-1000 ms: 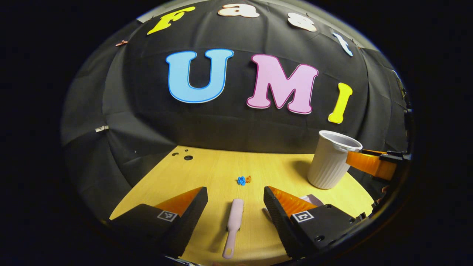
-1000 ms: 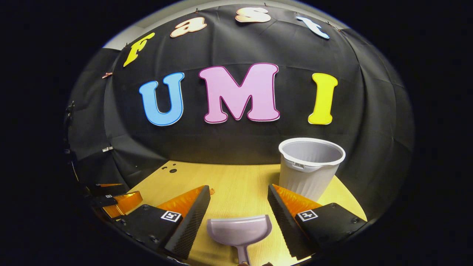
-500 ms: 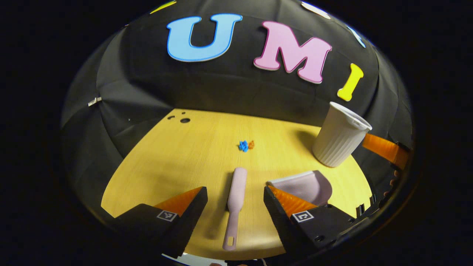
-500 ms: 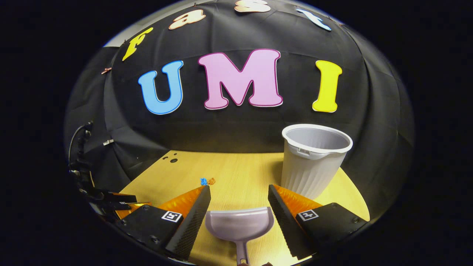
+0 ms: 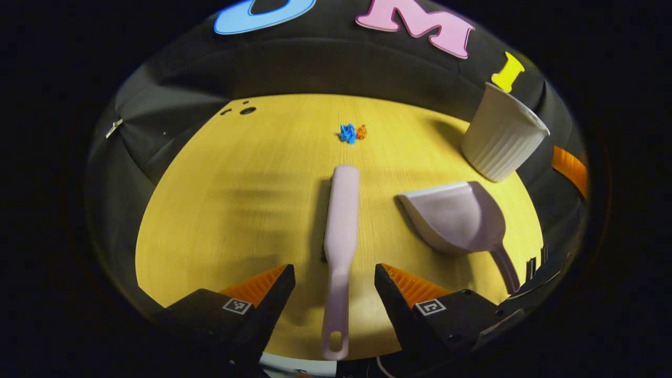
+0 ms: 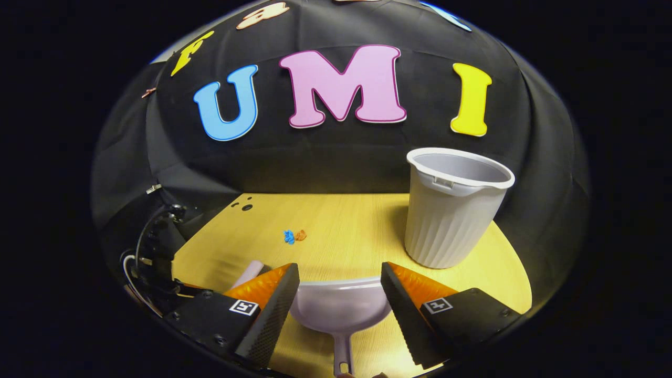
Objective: Pick up the small broom and dustpan from the desktop, sweep the trash into the dustpan with the broom, and then empty the trash into the garbage bin.
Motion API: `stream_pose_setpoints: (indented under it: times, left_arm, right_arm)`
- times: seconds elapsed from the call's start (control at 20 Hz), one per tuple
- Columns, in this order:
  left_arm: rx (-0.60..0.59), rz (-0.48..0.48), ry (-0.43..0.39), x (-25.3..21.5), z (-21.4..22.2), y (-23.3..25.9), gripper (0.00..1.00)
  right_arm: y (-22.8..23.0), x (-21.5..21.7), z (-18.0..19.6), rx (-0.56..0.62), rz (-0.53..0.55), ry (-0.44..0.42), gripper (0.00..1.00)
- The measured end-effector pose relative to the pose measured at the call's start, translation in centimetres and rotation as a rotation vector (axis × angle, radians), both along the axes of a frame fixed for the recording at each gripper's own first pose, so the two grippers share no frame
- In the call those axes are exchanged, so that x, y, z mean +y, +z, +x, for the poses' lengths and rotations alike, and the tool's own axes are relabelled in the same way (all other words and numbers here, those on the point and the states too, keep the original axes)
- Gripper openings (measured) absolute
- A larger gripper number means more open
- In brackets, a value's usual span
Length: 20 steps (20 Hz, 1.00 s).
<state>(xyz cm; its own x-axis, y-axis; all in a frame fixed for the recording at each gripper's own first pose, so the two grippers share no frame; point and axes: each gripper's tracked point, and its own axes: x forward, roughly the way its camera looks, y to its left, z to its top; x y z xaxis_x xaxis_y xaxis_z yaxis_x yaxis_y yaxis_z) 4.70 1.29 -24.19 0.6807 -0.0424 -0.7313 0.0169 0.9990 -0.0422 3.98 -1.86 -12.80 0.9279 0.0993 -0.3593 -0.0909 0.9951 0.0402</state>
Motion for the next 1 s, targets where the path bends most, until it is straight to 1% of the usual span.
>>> stream_pose_setpoints:
  times: [0.15,0.25,0.3,0.35,0.45,0.55,0.6,0.7,0.8,0.85,0.9,0.95,1.0]
  left_arm:
    - [0.087,0.006,-0.011,0.1,0.7,-1.9,0.96]
    - [0.131,0.002,-0.007,0.3,1.5,-2.9,0.91]
    - [0.152,-0.007,-0.003,0.1,1.6,-3.4,0.87]
    - [0.168,-0.016,-0.002,0.0,1.8,-3.7,0.86]
    - [0.164,0.016,-0.005,0.4,2.4,-3.8,0.84]
    - [0.176,0.048,-0.016,0.3,2.4,-3.8,0.76]
    - [0.176,0.065,-0.021,0.4,2.4,-4.1,0.71]
    - [0.165,0.098,-0.047,0.4,2.5,-4.2,0.64]
    - [0.149,0.111,-0.077,-0.1,2.7,-4.2,0.48]
    - [0.139,0.117,-0.092,-0.3,2.8,-4.2,0.47]
    - [0.13,0.127,-0.101,-0.4,3.0,-4.3,0.33]
    - [0.121,0.132,-0.107,-0.4,3.0,-4.2,0.33]
    - [0.106,0.13,-0.107,-0.4,3.0,-4.2,0.27]
  right_arm:
    - [-1.9,-0.3,-0.3,0.049,0.011,-0.002,0.97]
    - [-2.9,-0.8,-0.5,0.076,0.019,-0.007,0.99]
    - [-3.4,-1.0,-0.6,0.092,0.024,-0.011,0.99]
    - [-3.9,-1.2,-0.8,0.106,0.028,-0.016,0.99]
    - [-4.8,-1.7,-0.8,0.133,0.031,-0.024,0.99]
    - [-5.5,-1.8,-1.0,0.163,0.037,-0.023,0.99]
    - [-6.0,-1.8,-1.2,0.18,0.039,-0.022,0.99]
    - [-6.8,-1.6,-1.4,0.213,0.045,-0.013,0.99]
    - [-7.5,-1.3,-1.6,0.242,0.043,-0.003,0.99]
    - [-7.8,-1.1,-1.8,0.255,0.04,0.008,0.99]
    - [-8.2,-0.8,-1.9,0.27,0.036,0.026,0.99]
    - [-8.6,-0.5,-2.3,0.286,0.028,0.041,0.99]
    - [-9.0,-0.4,-2.4,0.303,0.021,0.052,0.99]
